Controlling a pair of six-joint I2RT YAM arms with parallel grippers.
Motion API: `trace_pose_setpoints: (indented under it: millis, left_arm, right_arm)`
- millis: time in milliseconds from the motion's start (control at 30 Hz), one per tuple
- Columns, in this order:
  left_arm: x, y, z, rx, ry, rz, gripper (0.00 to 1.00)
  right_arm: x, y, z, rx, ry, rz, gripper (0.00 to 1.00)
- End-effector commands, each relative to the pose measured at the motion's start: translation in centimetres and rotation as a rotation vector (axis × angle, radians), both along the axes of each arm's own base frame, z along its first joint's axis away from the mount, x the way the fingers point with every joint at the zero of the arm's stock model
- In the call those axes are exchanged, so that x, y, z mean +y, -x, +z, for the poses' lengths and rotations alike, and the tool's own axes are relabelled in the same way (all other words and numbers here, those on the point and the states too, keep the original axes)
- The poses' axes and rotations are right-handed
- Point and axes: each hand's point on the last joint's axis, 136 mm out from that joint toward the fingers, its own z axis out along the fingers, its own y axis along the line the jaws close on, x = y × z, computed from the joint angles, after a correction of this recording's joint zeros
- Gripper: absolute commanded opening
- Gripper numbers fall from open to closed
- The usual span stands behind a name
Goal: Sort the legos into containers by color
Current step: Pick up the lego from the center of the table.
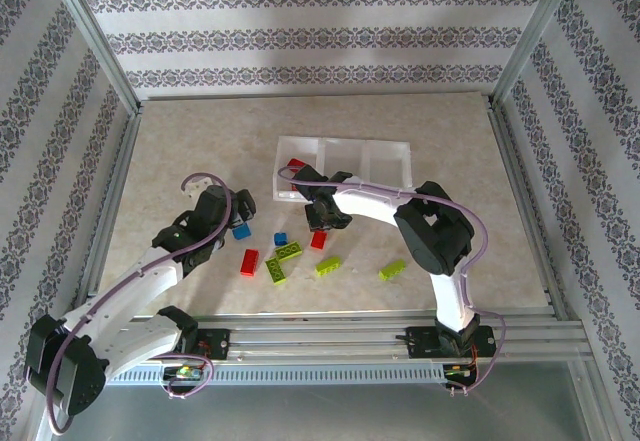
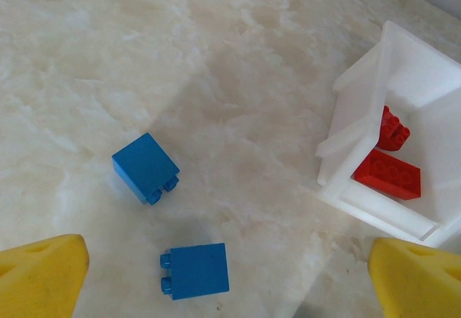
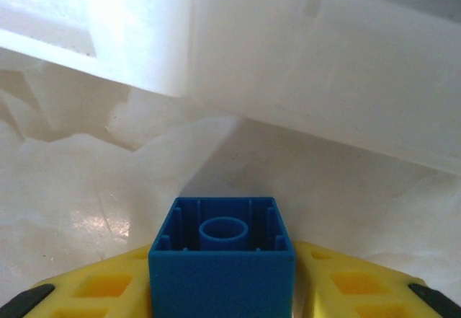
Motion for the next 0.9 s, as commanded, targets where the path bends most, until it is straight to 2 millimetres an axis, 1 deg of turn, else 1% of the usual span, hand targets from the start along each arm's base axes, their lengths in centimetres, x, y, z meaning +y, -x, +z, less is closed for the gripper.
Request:
trace_pose_setpoints:
  millis: [0, 233, 400, 533, 667, 767, 867]
  left_arm:
    - [0.1, -0.3, -0.3, 0.003, 0.021, 0.013, 1.00]
    - [0.5, -0.2, -0.5, 0.017, 0.012, 0.021, 1.00]
    - [0.7, -0.2, -0.7, 0.021, 0.021, 0.026, 1.00]
    - [0.6, -0.3, -0.8, 0.025, 0.023, 0.022, 1.00]
    - [0.8, -0.2, -0.7, 0.032, 0.011, 0.022, 1.00]
    - [1.0, -0.2, -0.6, 0.033, 0.008, 0.023, 1.00]
    - [1.0, -0.2, -0.6, 0.031, 0.013, 0.024, 1.00]
  right_arm:
    - [0.7, -0.7, 0.5, -0.022, -0.013, -0.008, 0.42]
    - [0.6, -0.8, 1.0, -0.035, -0.014, -0.008, 0.31]
    - [-0.1, -0.7, 2.3, -0.069, -0.013, -0.016, 0.24]
    - [-0.6, -0.7, 4.0, -0.112, -0.022, -0.024, 0.22]
    - [-1.4, -1.1, 6.4, -0.173, -0.033, -0.034, 0.21]
    - [-1.9, -1.7, 8.3, -0.219, -0.047, -0.035, 0.21]
    - [-2.6, -2.8, 10.0, -0.263, -0.057, -0.042, 0.21]
